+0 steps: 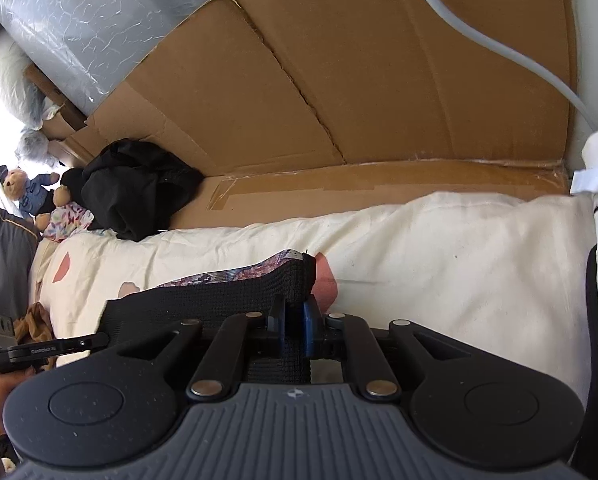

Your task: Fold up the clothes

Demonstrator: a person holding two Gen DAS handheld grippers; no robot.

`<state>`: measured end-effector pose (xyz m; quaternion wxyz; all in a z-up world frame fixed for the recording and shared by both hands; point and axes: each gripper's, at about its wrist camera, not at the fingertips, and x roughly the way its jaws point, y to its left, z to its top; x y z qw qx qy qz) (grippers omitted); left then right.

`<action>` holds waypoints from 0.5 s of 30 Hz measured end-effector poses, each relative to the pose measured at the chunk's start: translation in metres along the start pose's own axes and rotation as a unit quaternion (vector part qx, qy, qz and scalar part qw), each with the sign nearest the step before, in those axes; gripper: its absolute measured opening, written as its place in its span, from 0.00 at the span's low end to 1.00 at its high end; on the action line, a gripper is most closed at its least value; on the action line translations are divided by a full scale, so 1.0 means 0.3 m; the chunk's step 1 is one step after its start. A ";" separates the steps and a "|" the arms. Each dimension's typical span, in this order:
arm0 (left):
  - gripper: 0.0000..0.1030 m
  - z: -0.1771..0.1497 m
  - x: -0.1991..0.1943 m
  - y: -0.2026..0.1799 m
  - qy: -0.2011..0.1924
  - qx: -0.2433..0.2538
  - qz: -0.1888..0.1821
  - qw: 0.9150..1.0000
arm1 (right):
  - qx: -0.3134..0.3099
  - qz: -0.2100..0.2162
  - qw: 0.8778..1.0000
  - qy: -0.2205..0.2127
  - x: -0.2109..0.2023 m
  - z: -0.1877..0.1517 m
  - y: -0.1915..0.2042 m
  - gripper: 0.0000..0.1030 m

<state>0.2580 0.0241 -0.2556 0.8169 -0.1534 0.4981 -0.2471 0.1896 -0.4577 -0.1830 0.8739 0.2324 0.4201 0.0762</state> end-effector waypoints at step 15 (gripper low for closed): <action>0.23 -0.006 -0.003 0.009 0.006 -0.002 -0.003 1.000 | -0.002 -0.021 1.000 0.021 0.042 -0.034 -0.010 0.43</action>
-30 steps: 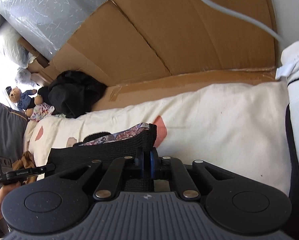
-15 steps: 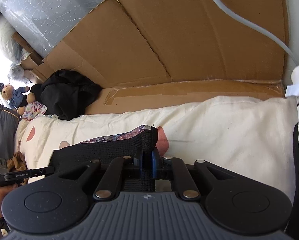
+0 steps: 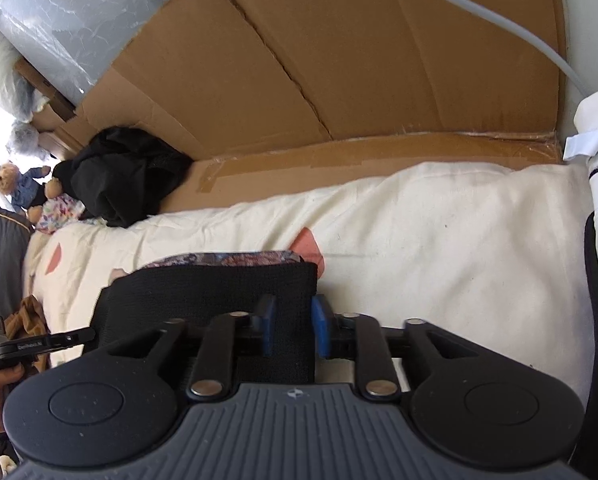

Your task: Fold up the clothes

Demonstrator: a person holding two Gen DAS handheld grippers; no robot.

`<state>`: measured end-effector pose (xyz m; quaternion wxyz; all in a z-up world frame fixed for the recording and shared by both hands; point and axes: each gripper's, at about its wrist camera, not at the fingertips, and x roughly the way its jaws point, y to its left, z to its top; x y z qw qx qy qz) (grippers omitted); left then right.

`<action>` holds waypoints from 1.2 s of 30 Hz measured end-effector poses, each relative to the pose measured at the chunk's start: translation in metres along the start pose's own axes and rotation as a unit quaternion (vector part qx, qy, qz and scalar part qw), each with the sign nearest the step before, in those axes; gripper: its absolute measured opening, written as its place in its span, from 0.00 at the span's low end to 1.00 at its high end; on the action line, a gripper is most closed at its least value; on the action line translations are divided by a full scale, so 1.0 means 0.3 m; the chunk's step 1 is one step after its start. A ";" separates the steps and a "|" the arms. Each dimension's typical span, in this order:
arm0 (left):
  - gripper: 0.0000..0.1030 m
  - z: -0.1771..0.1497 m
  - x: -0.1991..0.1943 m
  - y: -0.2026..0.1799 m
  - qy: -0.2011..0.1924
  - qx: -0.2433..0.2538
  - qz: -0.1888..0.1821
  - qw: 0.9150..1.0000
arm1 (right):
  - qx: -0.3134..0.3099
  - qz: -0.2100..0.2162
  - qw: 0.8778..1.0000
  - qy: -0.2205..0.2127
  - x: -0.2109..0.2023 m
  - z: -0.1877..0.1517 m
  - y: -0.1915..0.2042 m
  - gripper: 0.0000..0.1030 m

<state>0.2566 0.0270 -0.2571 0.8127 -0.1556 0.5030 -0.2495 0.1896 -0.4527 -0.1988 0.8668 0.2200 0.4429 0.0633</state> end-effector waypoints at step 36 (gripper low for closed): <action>0.16 -0.080 0.008 -0.025 0.050 0.050 -0.022 0.997 | -0.074 -0.065 0.995 -0.008 0.070 0.054 0.085 0.01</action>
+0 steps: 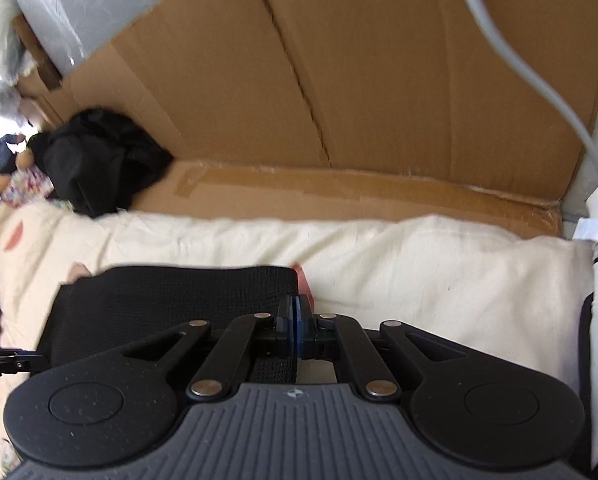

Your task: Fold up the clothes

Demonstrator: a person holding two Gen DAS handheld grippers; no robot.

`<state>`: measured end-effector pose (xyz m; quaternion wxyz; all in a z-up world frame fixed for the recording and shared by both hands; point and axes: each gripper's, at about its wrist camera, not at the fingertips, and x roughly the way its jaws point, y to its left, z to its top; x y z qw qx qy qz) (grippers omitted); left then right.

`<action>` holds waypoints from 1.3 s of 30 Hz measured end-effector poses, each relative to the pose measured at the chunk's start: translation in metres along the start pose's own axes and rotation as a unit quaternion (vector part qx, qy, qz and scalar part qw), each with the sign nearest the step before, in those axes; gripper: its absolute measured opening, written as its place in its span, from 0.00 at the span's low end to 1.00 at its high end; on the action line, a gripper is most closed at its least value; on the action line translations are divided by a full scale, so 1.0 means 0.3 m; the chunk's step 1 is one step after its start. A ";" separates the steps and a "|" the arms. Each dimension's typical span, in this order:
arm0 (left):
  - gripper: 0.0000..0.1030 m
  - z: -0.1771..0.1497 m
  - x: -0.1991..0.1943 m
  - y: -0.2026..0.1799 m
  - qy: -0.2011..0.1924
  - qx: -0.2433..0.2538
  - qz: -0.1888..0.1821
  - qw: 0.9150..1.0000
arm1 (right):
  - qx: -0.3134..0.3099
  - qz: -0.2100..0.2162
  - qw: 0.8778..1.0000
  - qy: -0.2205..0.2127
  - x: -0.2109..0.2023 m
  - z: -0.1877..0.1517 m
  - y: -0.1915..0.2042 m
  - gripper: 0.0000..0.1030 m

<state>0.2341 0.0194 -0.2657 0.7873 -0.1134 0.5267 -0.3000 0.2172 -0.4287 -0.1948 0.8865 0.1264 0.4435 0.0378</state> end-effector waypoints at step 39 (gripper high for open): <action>0.54 -0.260 -0.314 -0.216 0.003 -0.008 0.029 1.000 | -0.018 0.038 0.999 -0.019 -0.442 -0.299 0.037 0.44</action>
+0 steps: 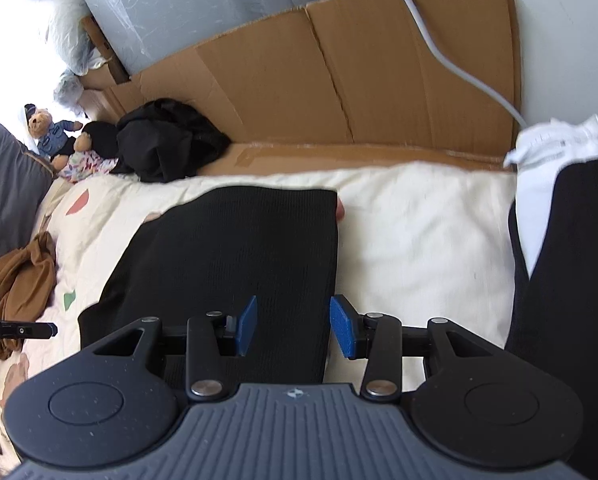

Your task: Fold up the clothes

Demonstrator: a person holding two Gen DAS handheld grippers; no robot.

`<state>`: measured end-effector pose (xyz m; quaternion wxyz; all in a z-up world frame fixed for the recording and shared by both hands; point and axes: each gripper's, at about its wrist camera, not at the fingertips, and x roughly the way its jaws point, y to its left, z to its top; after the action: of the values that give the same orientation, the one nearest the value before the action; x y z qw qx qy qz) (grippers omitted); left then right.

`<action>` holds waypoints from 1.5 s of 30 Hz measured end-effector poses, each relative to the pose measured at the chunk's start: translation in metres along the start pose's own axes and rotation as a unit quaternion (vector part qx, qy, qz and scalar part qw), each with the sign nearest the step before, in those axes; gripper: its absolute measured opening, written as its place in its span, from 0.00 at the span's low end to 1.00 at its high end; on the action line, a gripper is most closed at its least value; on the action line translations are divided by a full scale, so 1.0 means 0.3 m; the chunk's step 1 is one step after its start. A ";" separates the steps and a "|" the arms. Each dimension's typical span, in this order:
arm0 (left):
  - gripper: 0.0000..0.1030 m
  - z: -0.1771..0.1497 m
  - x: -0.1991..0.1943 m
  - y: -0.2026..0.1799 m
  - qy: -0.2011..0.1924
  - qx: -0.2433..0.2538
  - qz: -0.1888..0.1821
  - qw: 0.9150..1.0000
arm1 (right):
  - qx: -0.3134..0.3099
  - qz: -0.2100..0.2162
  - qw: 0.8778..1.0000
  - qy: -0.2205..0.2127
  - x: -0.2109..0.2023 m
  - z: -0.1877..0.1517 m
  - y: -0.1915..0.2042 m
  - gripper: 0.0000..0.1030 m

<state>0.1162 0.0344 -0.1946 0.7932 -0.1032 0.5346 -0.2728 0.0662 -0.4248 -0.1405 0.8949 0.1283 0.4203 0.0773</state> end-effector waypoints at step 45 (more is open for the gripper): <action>0.04 -0.100 0.076 0.060 0.054 0.095 0.003 0.994 | -0.157 -0.027 0.982 0.102 0.077 -0.203 0.058 0.08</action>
<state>0.1013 0.0408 -0.2331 0.7700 -0.0105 0.5487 -0.3255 0.0334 -0.3926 -0.1896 0.8583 -0.0337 0.4951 0.1307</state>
